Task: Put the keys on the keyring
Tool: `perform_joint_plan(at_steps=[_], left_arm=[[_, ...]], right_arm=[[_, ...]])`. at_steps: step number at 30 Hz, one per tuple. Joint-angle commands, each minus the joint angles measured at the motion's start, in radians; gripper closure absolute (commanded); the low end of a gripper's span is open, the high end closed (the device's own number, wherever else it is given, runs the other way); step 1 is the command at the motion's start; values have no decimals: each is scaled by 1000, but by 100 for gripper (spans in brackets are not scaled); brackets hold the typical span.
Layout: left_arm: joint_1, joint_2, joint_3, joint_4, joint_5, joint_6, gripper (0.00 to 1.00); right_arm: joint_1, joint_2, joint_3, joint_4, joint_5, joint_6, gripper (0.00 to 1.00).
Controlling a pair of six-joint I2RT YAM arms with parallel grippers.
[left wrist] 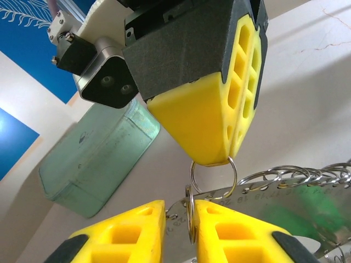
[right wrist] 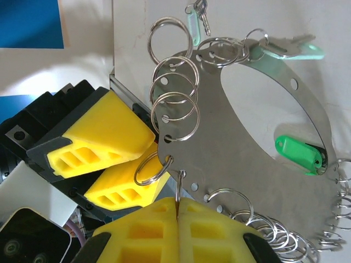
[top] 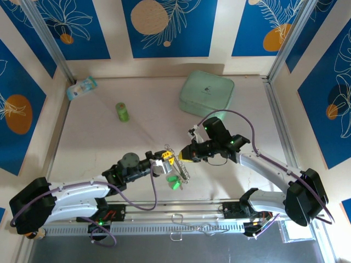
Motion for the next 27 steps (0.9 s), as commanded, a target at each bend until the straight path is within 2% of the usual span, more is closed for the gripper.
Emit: perform_joint_plan(at_steps=[1, 4, 11, 15, 16, 18, 20, 23, 27], left_arm=[[-12, -2, 31, 3, 35, 15, 79], [-12, 8, 41, -16, 42, 15, 80], [-12, 20, 49, -27, 14, 17, 100], [-12, 19, 41, 4, 7, -22, 100], [-12, 19, 33, 28, 8, -44, 100], [-12, 23, 12, 98, 13, -97, 100], [-12, 25, -7, 153, 13, -141, 100], [-12, 30, -32, 219, 20, -194, 100], [-7, 34, -43, 244, 40, -245, 100]], right_arm=[[9, 6, 44, 4, -17, 5, 100], [13, 7, 49, 4, -18, 2, 100], [17, 7, 53, -5, -12, -2, 100], [17, 8, 50, -9, 1, -10, 100], [17, 10, 48, -12, 5, -13, 96], [14, 7, 43, -12, 13, -30, 75], [8, -6, 37, -20, 26, -68, 62], [-19, -47, 16, -22, 33, -158, 55], [-29, -97, -89, 100, 5, -224, 54]])
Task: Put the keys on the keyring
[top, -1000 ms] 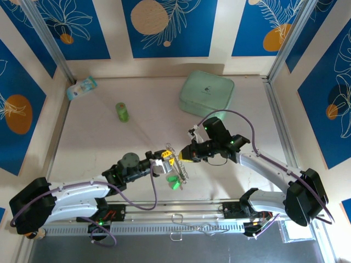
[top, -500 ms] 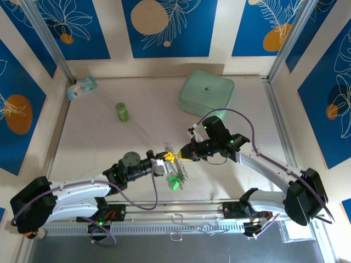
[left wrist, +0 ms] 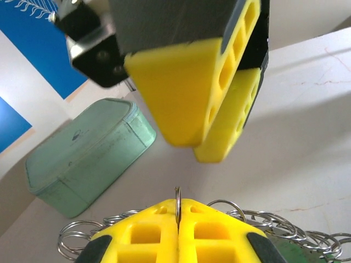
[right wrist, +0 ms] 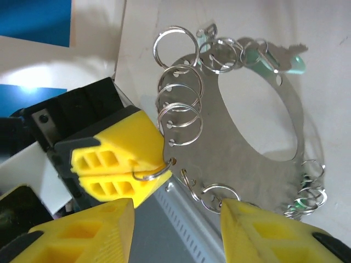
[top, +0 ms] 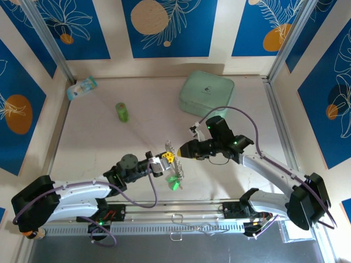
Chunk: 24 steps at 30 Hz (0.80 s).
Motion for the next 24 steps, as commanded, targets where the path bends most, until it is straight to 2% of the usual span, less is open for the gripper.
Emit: perform_joint_plan(at_steps=[1, 6, 15, 24], left_arm=[[-7, 1, -7, 112, 33, -87, 100], [-1, -5, -6, 108, 53, -128, 100], [2, -4, 0, 87, 62, -137, 100], [3, -6, 5, 84, 55, -134, 100]], right_arm=[[-6, -49, -96, 111, -42, -90, 54], [-4, -120, -193, 212, -5, -183, 57], [-26, -29, -244, 361, -207, -153, 53], [-25, -5, -271, 376, -221, -152, 57]])
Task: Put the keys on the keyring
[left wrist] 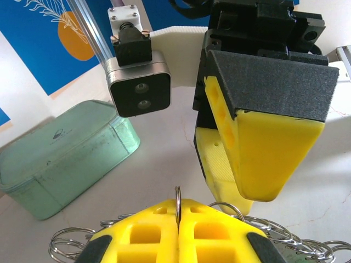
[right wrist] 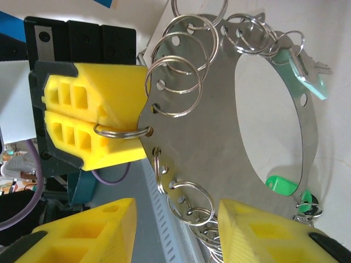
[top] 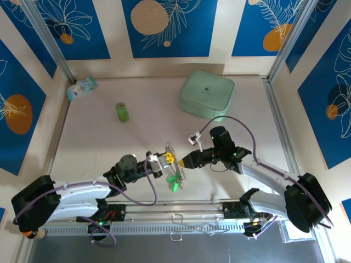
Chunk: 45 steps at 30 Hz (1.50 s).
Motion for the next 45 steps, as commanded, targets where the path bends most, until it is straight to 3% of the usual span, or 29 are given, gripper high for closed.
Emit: perform_joint_plan(at_steps=[1, 26, 35, 45], left_arm=[[3, -7, 12, 51, 12, -12, 100], [5, -9, 15, 44, 11, -8, 100], [5, -16, 15, 44, 18, -10, 100], [4, -17, 15, 43, 11, -8, 100]], right_arm=[[-3, 0, -28, 23, -34, -11, 58], [2, 37, -32, 100, -75, 23, 77], [-13, -20, -56, 44, 56, -4, 67], [27, 40, -36, 56, -27, -24, 60]])
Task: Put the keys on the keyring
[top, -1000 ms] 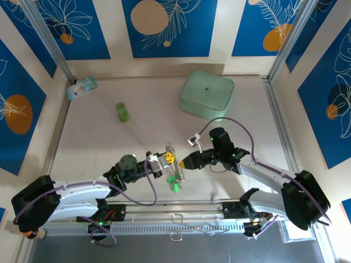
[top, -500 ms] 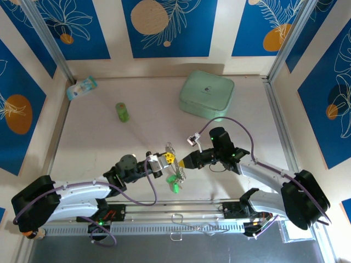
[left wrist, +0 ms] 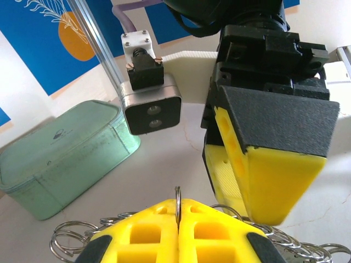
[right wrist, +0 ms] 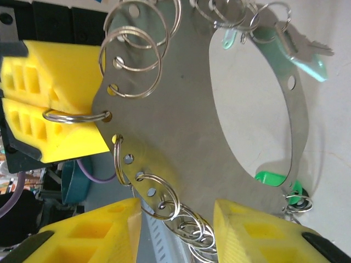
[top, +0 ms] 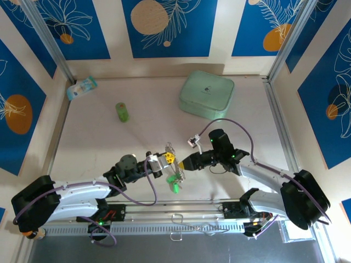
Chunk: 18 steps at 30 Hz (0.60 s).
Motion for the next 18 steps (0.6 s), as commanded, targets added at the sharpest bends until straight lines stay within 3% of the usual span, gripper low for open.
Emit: perform_joint_plan(at_steps=[1, 11, 18], left_arm=[[4, -17, 16, 43, 10, -8, 100], [4, -17, 18, 38, 4, -5, 100], [4, -17, 18, 37, -2, -2, 100]], right_arm=[[12, 8, 11, -10, -44, -25, 60], [13, -9, 12, -51, -53, -33, 81], [17, -8, 8, -66, -70, -33, 83]])
